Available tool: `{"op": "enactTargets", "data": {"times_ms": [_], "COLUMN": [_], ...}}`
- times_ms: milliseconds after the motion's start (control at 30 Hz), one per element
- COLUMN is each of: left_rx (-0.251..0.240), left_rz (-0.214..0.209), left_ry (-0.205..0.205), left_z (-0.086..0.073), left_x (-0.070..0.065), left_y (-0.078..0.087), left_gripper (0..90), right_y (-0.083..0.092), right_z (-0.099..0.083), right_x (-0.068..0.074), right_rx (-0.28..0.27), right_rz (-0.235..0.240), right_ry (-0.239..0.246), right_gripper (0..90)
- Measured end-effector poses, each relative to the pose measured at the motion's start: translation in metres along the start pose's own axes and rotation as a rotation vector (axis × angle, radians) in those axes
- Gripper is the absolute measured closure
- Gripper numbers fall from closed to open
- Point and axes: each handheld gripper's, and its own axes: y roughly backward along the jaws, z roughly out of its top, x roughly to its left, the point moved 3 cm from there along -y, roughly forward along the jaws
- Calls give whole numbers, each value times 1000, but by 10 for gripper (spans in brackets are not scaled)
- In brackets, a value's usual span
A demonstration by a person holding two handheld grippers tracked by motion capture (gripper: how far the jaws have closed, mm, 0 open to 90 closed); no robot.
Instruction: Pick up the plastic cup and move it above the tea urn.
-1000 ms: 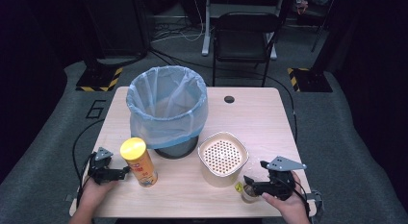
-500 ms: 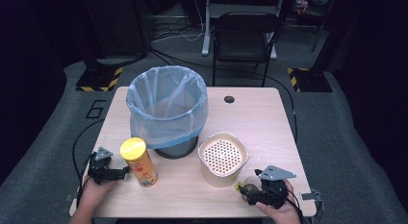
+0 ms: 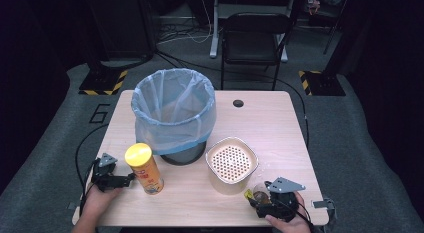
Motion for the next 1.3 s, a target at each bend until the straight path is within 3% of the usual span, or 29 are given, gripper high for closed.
{"op": "enactTargets", "data": {"times_ms": [133,300,433,567,700,967,1033,1300], "left_rx": [1,0,1,0,1,0,1,1], "left_rz": [0,0,0,0,0,0,0,0], "left_ry": [-2,0,-2,-1,-1,0,-1,-1], "left_z": [0,0,0,0,0,0,0,0], "left_x": [0,0,0,0,0,0,0,0], "left_y": [0,0,0,0,0,0,0,0], "left_gripper": [7,7,7,7,7,7,7,7], "right_y": [-4,-6,-6,-6,-6,-2,-2,0], "right_z": [-4,-6,-7,-6,-6,-7,-8,-10], "right_x": [1,0,0,-1,-5,-24,-30,-44], "right_rx": [24,29,27,18,18,10,12,-3], "right_rz": [-18,-1,-7,-7,-22,-73,-88,-125], "right_ry": [25,37,18,37,23,-5,6,-39], "right_gripper": [185,249,282,300,314,324,326,327]}}
